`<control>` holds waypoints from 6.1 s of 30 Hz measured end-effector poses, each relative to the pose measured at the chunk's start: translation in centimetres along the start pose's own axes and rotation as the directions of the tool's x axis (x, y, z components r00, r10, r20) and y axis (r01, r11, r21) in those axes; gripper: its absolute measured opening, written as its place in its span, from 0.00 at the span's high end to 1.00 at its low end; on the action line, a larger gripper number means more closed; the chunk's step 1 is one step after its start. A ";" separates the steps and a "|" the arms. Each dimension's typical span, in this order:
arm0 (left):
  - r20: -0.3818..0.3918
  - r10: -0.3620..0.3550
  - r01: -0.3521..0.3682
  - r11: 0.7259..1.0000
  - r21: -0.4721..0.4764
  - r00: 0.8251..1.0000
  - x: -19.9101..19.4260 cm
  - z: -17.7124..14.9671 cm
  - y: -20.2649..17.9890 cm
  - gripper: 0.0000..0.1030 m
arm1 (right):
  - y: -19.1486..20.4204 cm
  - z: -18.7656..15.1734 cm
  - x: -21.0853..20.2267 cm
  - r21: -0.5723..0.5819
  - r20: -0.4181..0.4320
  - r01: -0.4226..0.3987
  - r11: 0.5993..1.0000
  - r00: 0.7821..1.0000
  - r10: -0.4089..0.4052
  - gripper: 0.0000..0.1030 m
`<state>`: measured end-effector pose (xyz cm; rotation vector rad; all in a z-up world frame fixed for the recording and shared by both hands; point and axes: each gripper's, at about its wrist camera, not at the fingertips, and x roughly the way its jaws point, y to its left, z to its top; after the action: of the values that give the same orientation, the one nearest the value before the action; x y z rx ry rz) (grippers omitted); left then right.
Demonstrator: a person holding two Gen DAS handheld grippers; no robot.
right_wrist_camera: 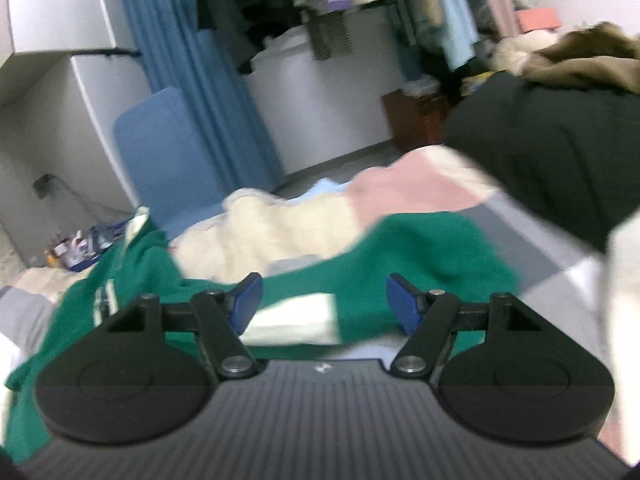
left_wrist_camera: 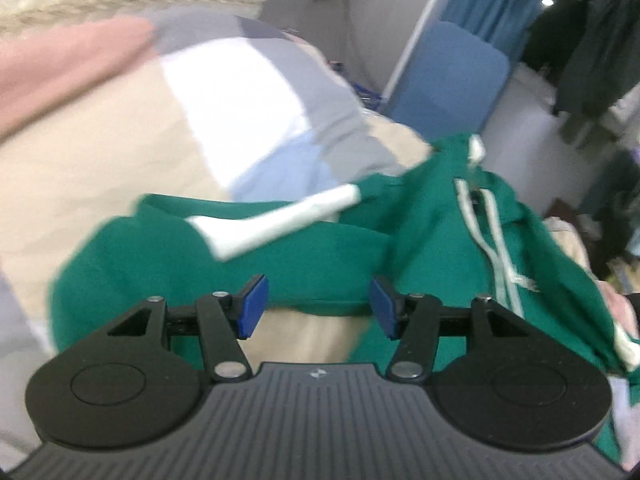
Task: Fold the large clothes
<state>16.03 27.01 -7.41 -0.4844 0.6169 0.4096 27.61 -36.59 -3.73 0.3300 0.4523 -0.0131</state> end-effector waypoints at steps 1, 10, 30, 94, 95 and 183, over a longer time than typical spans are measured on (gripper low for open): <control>0.005 0.034 -0.034 0.999 0.002 0.999 -0.3 0.1 0.3 0.37 | -1.0 -0.5 -0.2 0.004 0.008 0.009 1.000 1.000 -0.009 0.28; 0.084 0.219 -0.233 0.932 0.276 0.972 -0.8 0.6 0.4 0.21 | -5.9 -2.8 1.2 -0.181 0.013 0.146 0.972 0.989 -0.146 0.18; 0.026 0.478 -0.461 0.831 0.313 0.878 8.9 0.0 3.0 0.39 | -6.8 -3.9 12.3 -0.212 -0.080 0.246 0.946 0.960 -0.267 0.29; 0.062 0.317 -0.322 0.938 0.130 0.946 -3.1 8.3 1.7 0.32 | -5.0 11.6 0.1 -0.070 -0.002 0.154 0.986 0.988 -0.155 0.25; 0.060 0.287 -0.292 0.948 0.127 0.956 -4.1 7.7 0.8 0.32 | -3.9 11.2 -1.1 -0.067 -0.004 0.129 0.989 0.992 -0.130 0.25; -0.163 -0.247 0.280 0.932 0.231 0.955 -7.6 -12.9 -12.3 0.32 | 5.3 -10.8 -5.1 -0.431 -0.467 -0.172 0.886 0.883 -0.056 0.96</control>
<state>10.76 8.43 -8.05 -0.3461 0.7094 0.0402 18.83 -28.44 -9.03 -0.1374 0.9085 0.2400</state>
